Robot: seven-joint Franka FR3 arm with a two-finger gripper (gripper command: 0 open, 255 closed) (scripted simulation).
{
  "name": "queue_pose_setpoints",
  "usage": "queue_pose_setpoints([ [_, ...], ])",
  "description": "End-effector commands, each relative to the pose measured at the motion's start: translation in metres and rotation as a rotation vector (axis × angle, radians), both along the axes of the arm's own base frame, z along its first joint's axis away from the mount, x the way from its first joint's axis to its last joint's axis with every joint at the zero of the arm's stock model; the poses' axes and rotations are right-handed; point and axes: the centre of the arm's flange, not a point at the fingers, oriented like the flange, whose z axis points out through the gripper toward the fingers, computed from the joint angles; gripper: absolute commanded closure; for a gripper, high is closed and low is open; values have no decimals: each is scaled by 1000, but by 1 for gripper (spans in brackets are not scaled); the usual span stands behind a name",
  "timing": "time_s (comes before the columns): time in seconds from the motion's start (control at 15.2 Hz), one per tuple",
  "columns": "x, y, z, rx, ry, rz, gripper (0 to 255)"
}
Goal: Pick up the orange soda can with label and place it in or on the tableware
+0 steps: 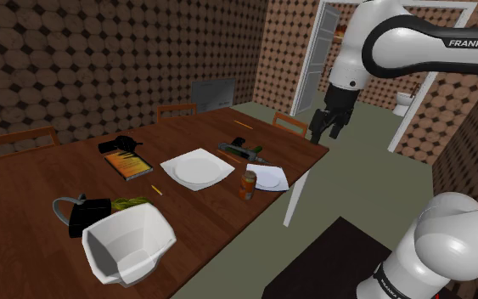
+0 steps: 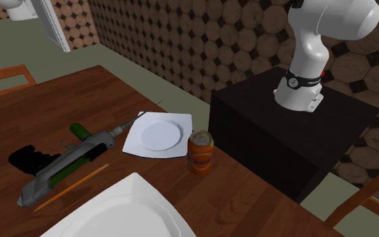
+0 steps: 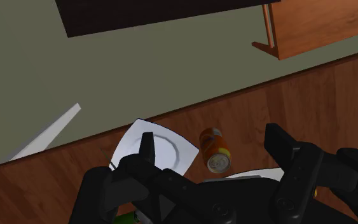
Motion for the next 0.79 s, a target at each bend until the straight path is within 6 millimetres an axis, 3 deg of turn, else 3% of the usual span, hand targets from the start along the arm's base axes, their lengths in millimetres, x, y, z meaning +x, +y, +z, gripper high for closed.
queue_pose_setpoints([
  [0.0,0,0,0,0,0,0,0],
  [0.73,98,8,-108,42,8,-48,0],
])
